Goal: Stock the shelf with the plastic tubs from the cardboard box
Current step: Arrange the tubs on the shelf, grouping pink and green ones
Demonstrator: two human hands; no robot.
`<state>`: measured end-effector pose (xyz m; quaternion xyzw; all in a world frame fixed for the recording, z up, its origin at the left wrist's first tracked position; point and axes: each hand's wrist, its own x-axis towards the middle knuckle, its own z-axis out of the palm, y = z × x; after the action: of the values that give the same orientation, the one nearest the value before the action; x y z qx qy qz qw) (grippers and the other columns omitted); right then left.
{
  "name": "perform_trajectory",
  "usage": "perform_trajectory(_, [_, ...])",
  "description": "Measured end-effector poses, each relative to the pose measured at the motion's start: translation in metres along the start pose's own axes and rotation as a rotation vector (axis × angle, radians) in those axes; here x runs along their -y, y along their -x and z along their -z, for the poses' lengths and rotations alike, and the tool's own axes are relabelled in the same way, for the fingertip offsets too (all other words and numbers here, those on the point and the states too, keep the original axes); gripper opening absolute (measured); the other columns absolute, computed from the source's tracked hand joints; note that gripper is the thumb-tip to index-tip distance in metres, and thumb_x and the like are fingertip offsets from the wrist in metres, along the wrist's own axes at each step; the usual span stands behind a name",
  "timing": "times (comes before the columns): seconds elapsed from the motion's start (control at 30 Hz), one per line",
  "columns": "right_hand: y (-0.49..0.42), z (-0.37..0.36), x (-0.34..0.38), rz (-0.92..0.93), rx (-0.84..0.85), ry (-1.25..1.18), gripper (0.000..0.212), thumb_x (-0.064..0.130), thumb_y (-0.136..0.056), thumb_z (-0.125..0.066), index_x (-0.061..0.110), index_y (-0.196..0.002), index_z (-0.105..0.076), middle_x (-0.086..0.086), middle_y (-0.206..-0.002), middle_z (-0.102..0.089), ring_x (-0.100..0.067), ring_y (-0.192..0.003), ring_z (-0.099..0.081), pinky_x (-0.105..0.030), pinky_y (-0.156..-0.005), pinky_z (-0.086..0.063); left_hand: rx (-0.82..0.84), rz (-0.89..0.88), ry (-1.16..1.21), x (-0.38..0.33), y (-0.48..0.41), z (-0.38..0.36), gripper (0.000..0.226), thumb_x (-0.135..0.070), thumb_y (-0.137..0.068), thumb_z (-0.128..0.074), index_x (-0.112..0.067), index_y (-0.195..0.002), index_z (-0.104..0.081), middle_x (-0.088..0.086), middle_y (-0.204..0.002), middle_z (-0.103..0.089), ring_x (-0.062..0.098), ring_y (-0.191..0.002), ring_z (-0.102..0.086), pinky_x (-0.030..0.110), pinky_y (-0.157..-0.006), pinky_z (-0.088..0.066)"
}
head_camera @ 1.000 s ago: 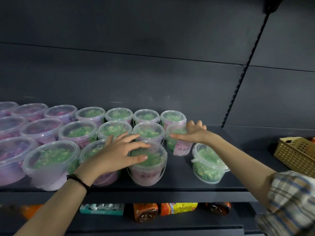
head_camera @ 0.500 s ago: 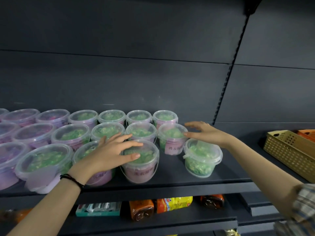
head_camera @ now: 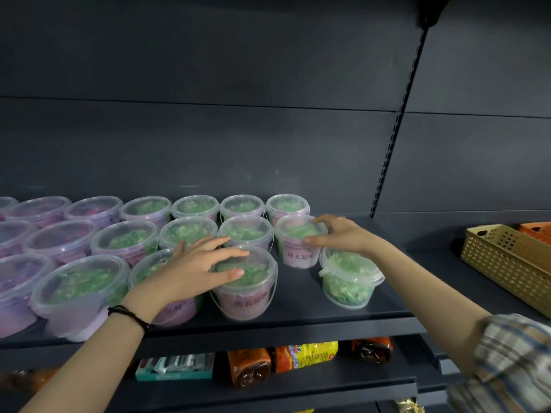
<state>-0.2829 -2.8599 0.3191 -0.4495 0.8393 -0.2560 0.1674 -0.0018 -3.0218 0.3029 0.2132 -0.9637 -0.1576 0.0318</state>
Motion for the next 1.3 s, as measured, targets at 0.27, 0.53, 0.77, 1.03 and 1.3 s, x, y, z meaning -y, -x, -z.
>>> perform_trajectory(0.27, [0.072,0.034,-0.047,0.055,0.242,-0.101,0.064,0.048,-0.077,-0.074,0.045,-0.135,-0.047,0.023,-0.146,-0.035,-0.002,-0.134,-0.035,-0.03,-0.111,-0.033,0.001,0.003,0.007,0.002,-0.001,0.0,0.05,-0.083,-0.073,-0.026,-0.073,-0.121,-0.033,-0.02,-0.156,-0.014,0.005,-0.144,-0.004,0.053,-0.116,0.006])
perform_trajectory(0.53, [0.09,0.013,-0.039,0.051,0.053,0.08,0.091,0.055,-0.068,-0.079,0.038,-0.145,-0.034,0.005,-0.152,-0.027,-0.012,-0.14,-0.02,-0.027,-0.112,-0.017,0.004,-0.001,0.009,0.003,-0.002,0.0,0.049,-0.081,-0.073,-0.027,-0.072,-0.121,-0.034,-0.019,-0.157,-0.014,0.005,-0.144,-0.003,0.053,-0.114,0.007])
perform_trajectory(0.77, [0.11,-0.055,-0.02,0.107,-0.228,0.032,0.116,0.071,-0.052,-0.069,0.034,-0.15,-0.019,0.004,-0.148,-0.028,-0.015,-0.118,-0.02,-0.029,-0.103,-0.024,0.002,-0.013,0.0,0.007,-0.005,-0.002,0.051,-0.086,-0.071,-0.022,-0.075,-0.121,-0.031,-0.019,-0.157,-0.013,0.006,-0.145,-0.002,0.055,-0.114,0.008])
perform_trajectory(1.03, [0.116,-0.083,-0.012,0.13,-0.482,-0.239,0.088,0.033,-0.068,-0.085,0.033,-0.141,-0.036,0.005,-0.126,-0.034,-0.016,-0.12,-0.032,-0.033,-0.105,-0.034,-0.231,-0.05,-0.106,-0.003,0.007,0.003,0.067,-0.079,-0.077,-0.019,-0.051,-0.132,-0.044,-0.014,-0.151,-0.032,0.01,-0.141,-0.021,0.052,-0.116,-0.013])
perform_trajectory(1.3, [0.1,-0.122,0.011,0.075,-0.854,-0.227,0.083,0.03,-0.054,-0.092,0.009,-0.12,-0.047,-0.005,-0.125,-0.028,-0.016,-0.115,-0.027,-0.03,-0.097,-0.034,-0.438,0.121,-0.164,0.016,0.056,-0.001,0.068,-0.074,-0.081,-0.015,-0.045,-0.133,-0.047,-0.009,-0.147,-0.039,0.015,-0.138,-0.029,0.046,-0.112,-0.017])
